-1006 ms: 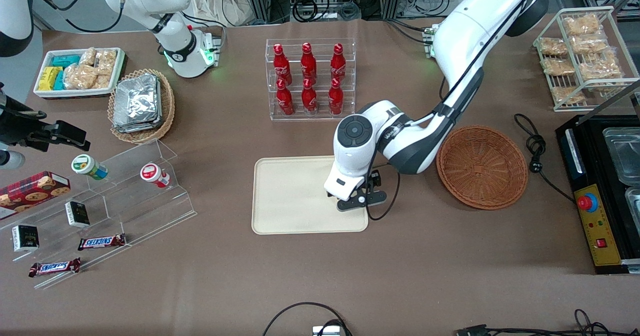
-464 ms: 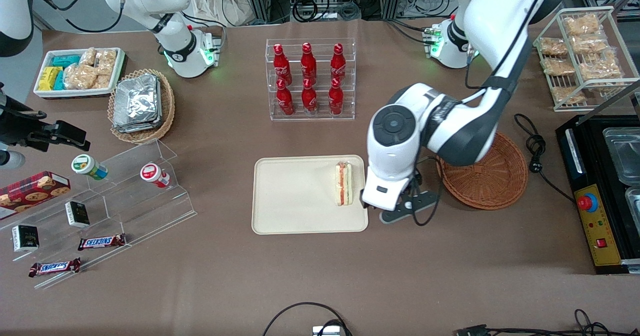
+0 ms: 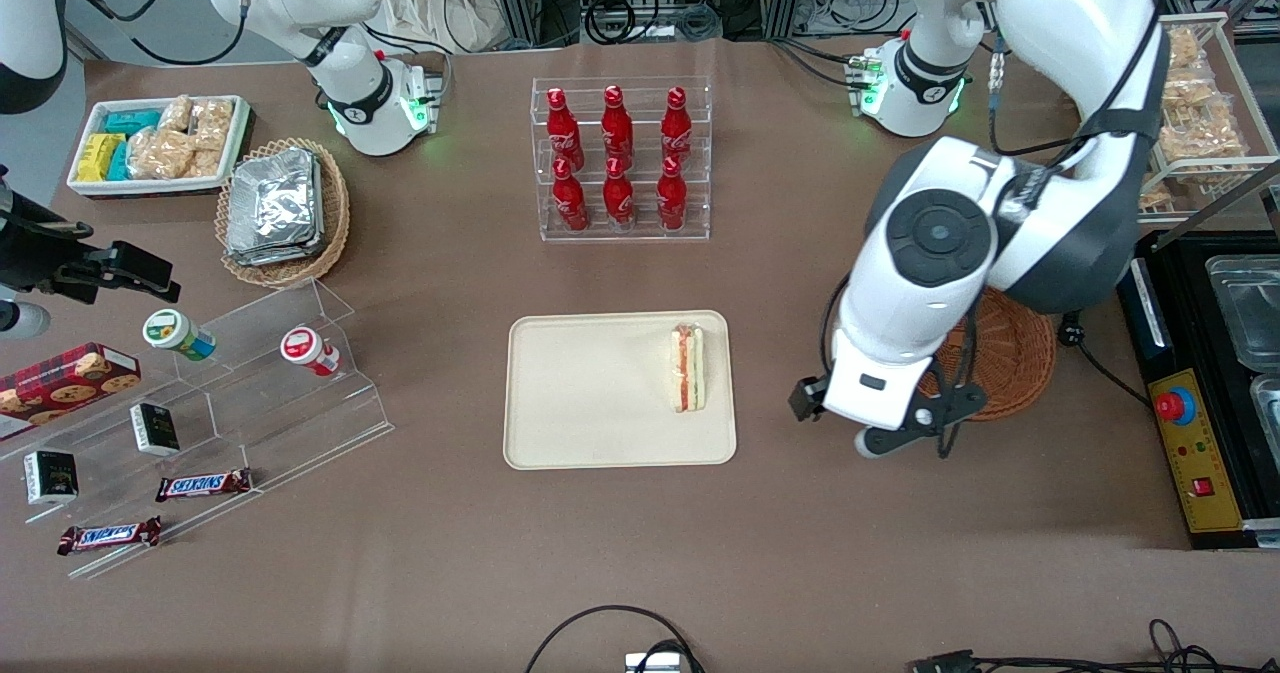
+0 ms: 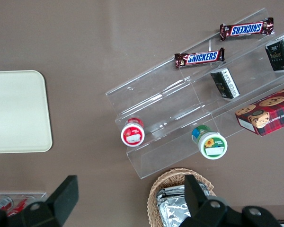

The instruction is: Place sandwich from basket to tray

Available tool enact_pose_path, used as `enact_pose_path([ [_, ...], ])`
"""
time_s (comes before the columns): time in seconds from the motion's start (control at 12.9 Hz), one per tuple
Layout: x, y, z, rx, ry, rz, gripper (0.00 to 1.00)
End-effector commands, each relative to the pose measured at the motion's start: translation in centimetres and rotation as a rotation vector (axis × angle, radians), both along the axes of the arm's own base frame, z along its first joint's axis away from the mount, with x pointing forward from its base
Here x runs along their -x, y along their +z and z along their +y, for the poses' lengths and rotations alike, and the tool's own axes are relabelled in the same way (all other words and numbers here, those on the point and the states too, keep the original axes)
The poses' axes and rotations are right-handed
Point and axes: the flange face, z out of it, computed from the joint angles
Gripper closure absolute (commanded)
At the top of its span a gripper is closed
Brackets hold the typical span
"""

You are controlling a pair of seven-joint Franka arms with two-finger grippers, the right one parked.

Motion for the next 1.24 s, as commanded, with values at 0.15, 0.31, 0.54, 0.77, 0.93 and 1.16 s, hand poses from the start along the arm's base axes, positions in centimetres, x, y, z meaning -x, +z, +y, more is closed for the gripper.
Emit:
enact_pose_path([
  [0.15, 1.9, 3.3, 4.0, -0.003, -0.15, 0.038, 0.0],
  [0.31, 2.4, 4.3, 7.9, -0.004, -0.17, 0.059, 0.0],
  [0.54, 3.6, 6.4, 12.5, 0.014, -0.228, 0.067, 0.0],
  [0.77, 5.3, 7.9, 16.6, 0.024, -0.303, 0.075, 0.0],
  [0.93, 6.5, 8.6, 18.3, 0.02, -0.335, 0.085, 0.0],
  [1.16, 7.8, 10.2, 20.7, 0.011, -0.363, 0.108, 0.0],
])
